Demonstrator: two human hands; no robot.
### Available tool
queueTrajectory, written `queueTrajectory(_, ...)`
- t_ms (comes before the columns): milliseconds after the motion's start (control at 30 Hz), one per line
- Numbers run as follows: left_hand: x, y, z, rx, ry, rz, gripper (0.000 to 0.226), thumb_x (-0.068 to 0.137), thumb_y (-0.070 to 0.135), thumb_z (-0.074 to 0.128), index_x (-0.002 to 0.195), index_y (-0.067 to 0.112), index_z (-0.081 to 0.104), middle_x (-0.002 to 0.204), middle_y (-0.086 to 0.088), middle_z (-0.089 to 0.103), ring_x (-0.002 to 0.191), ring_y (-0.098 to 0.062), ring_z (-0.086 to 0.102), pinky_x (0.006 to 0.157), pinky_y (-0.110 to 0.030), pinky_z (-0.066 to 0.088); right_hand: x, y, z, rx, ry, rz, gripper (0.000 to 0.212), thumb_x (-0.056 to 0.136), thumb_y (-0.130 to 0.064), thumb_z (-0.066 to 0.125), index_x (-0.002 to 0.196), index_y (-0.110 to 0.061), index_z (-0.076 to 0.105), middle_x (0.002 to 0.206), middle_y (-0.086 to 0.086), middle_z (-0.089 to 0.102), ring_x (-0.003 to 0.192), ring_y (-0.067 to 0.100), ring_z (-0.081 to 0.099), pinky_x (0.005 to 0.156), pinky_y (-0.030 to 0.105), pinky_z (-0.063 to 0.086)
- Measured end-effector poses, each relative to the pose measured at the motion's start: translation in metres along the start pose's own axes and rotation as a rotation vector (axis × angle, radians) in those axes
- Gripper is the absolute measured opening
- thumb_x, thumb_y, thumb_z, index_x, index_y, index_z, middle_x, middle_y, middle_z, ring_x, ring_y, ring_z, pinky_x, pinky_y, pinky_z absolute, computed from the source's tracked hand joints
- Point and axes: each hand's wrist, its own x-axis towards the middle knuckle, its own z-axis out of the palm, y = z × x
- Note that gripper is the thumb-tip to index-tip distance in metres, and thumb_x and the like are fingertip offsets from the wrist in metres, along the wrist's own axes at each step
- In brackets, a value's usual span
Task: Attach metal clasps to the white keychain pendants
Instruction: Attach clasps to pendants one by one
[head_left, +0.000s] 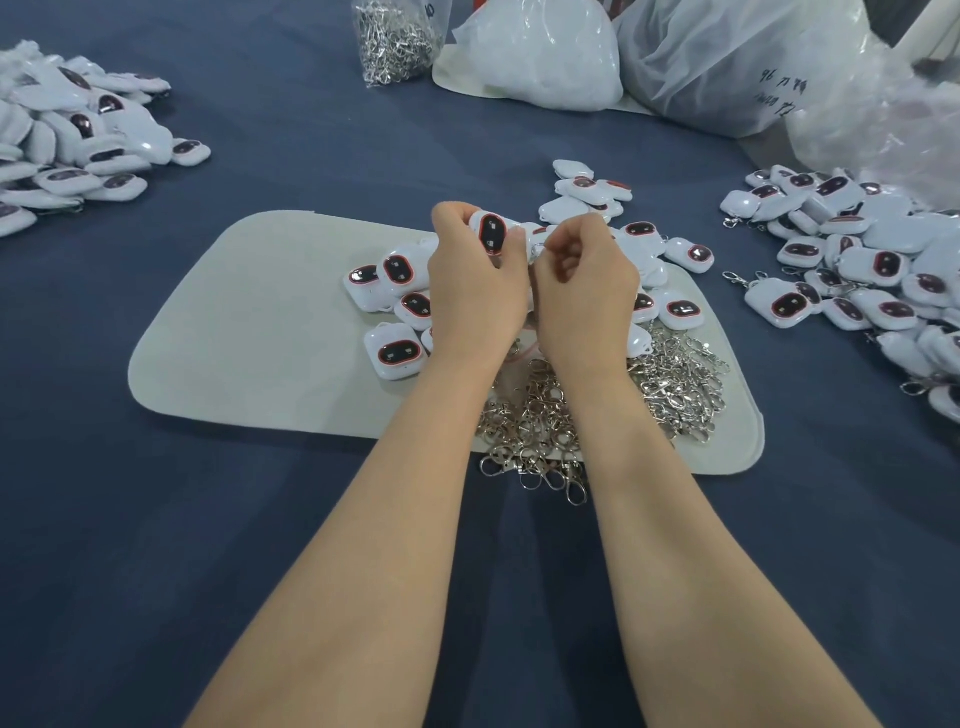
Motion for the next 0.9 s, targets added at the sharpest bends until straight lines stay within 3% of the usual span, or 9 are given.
queueTrajectory(233,-0.0006,0.0007,-0.0004,0.005,0.001,-0.004,0.022,0.093,0.019,0.055,0.101,0.016,0.035,0.074,0.016,0.046,0.059,0.004,0.049,0.056,-0.002,0.037,-0.0012,0.0001,0.0010,-0.037,-0.010,-0.043,0.006,0.082,0.000,0.052,0.083,-0.004,0.056,0.074,0.002,0.054,0.071,0.021,0.047,0.070,0.040,0.045)
queueTrajectory(633,-0.0018,0.0009,-0.0023,0.062,-0.002,0.073,0.020,0.094,0.014,0.052,0.100,0.016,0.033,0.072,0.015,0.045,0.062,-0.001,0.049,0.056,-0.013,0.036,-0.0028,-0.0008,0.0036,-0.136,-0.035,-0.093,0.008,0.085,-0.001,0.049,0.085,-0.002,0.057,0.077,0.001,0.053,0.078,0.027,0.051,0.069,0.036,0.039)
queueTrajectory(800,-0.0029,0.0014,-0.0016,0.124,-0.031,0.141,0.020,0.095,0.013,0.050,0.100,0.017,0.031,0.075,0.011,0.047,0.070,-0.018,0.051,0.060,-0.025,0.035,-0.0037,-0.0013,0.0047,-0.147,-0.067,-0.088,0.010,0.086,-0.002,0.047,0.087,-0.001,0.057,0.078,0.003,0.052,0.079,0.028,0.050,0.069,0.040,0.040)
queueTrajectory(900,-0.0035,0.0008,-0.0019,0.102,-0.023,0.098,0.021,0.094,0.015,0.052,0.100,0.016,0.032,0.073,0.014,0.046,0.064,-0.007,0.051,0.058,-0.019,0.038,-0.0038,-0.0013,0.0046,-0.147,-0.077,-0.086,0.009,0.086,-0.002,0.048,0.087,-0.002,0.057,0.078,0.003,0.053,0.079,0.028,0.051,0.069,0.039,0.040)
